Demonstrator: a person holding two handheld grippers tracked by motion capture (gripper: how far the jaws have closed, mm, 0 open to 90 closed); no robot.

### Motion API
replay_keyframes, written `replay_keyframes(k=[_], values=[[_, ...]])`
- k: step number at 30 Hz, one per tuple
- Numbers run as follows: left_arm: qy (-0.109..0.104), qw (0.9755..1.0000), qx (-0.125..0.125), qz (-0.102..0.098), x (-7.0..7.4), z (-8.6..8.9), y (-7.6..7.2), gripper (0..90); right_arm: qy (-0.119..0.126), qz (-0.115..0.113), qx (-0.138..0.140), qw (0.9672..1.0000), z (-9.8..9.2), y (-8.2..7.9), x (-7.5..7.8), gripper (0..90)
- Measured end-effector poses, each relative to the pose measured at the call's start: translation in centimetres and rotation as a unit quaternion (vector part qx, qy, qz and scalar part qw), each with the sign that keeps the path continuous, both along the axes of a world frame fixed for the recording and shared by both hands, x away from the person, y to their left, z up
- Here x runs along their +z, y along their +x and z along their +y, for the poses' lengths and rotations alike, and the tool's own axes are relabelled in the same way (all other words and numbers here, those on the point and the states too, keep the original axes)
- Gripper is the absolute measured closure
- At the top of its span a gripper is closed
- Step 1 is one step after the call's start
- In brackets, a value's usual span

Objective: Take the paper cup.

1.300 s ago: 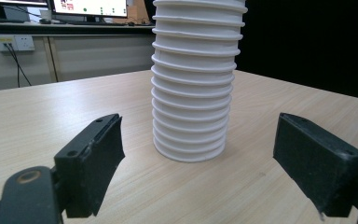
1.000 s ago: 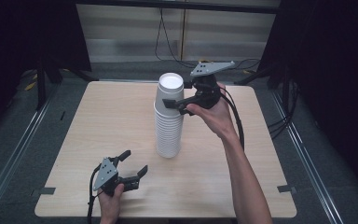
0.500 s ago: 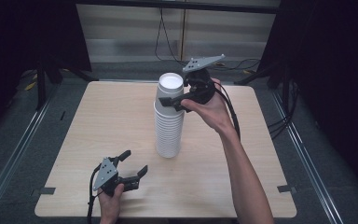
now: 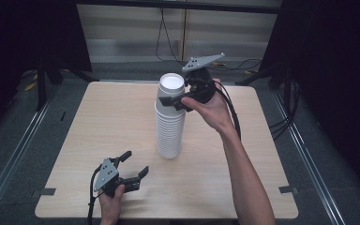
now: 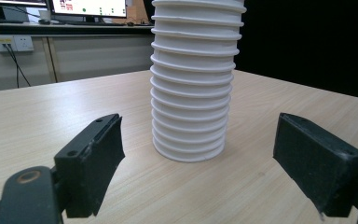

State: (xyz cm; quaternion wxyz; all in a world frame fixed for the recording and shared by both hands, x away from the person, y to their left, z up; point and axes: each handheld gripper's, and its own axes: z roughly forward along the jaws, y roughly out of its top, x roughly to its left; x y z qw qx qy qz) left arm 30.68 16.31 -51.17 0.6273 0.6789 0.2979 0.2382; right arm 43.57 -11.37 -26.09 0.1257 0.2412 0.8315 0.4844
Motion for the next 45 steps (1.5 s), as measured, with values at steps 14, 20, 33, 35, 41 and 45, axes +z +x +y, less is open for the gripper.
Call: replay_keyframes(k=[14,20,33,35,41,45], values=[[0.001,1.0000,-0.001,-0.001,0.0,0.0,0.0,15.8,0.013,-0.009,0.000,0.9999,-0.1,-0.1,0.1,19.8],[0.000,1.0000,-0.001,-0.001,0.0,0.0,0.0,15.8,0.006,-0.009,0.001,0.9999,-0.1,-0.1,0.3,20.2],[0.000,1.0000,-0.001,-0.001,0.0,0.0,0.0,15.8,0.032,-0.017,-0.002,0.9993,-0.7,-0.4,1.5,20.8],[0.001,1.0000,-0.001,-0.002,0.0,0.0,0.0,15.8,0.036,-0.020,-0.003,0.9992,-0.7,-0.4,1.4,20.8],[0.000,1.0000,-0.001,-0.001,0.0,0.0,0.0,15.8,0.055,-0.027,-0.001,0.9981,-0.9,-0.5,1.7,20.9],[0.000,1.0000,-0.001,-0.001,0.0,0.0,0.0,15.7,0.078,-0.031,-0.006,0.9964,-1.3,-0.6,2.0,21.1]])
